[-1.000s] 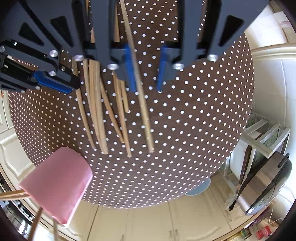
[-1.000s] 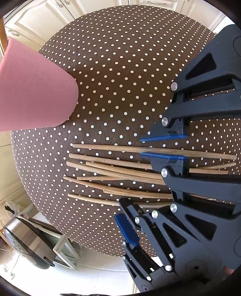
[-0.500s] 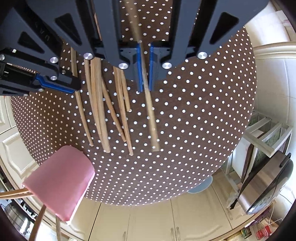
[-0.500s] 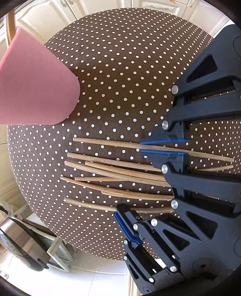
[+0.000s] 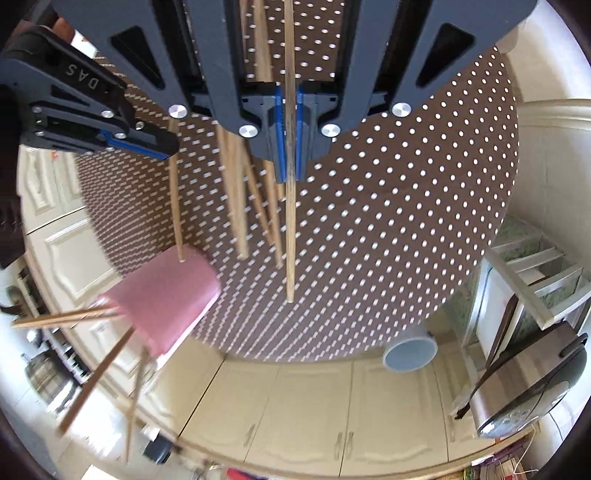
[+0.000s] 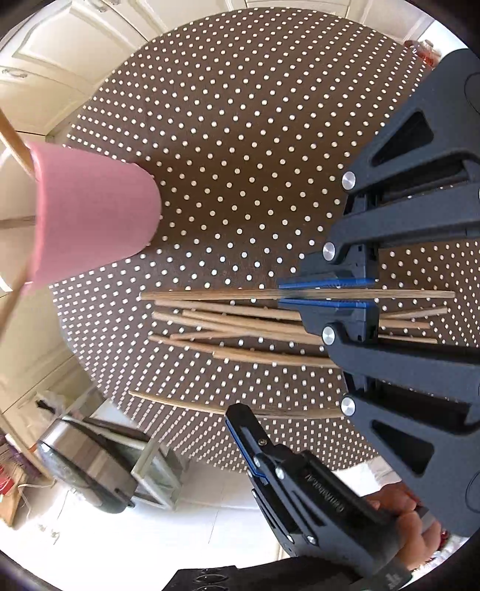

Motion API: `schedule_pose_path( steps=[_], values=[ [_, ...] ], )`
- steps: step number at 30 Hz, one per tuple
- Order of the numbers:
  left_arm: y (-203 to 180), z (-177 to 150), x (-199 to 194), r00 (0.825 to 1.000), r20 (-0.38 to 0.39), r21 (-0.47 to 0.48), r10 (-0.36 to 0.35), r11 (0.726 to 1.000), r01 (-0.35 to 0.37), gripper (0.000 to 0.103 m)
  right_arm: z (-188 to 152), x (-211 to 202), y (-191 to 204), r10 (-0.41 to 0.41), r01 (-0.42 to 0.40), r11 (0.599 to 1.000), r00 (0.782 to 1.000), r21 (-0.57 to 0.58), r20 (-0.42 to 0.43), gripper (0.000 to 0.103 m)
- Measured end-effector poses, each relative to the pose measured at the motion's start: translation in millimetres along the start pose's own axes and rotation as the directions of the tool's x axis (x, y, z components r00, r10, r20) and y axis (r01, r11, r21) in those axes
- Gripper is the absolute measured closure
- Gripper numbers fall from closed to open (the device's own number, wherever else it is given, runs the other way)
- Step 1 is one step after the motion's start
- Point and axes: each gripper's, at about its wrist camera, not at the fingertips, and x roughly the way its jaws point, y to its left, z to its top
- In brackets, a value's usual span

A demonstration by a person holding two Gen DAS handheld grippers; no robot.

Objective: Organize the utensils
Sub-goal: 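Lift both held chopsticks upright and carry them over the pink cup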

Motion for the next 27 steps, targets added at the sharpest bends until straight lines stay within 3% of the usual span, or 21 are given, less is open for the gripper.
schedule_pose_path(
  steps=[8, 16, 27],
  values=[
    [-16.9, 1.4, -35.0, 0.99, 0.122, 0.042, -0.075, 0.997, 0.07, 0.098, -13.3, -56.5, -3.5, 0.038, -0.037, 0.999, 0.993, -0.01, 0.114, 0.097],
    [-40.8, 0.6, -63.2, 0.966, 0.211, 0.099, -0.151, 0.986, 0.133, 0.098, -18.6, -103.3, 2.2, 0.053, -0.052, 0.999, 0.98, -0.01, 0.192, 0.097],
    [-74.8, 19.2, -100.7, 0.909, 0.353, 0.148, -0.224, 0.972, 0.182, 0.098, -11.5, -154.3, 3.7, 0.05, -0.051, 0.999, 0.953, -0.003, 0.298, 0.097]
  ],
)
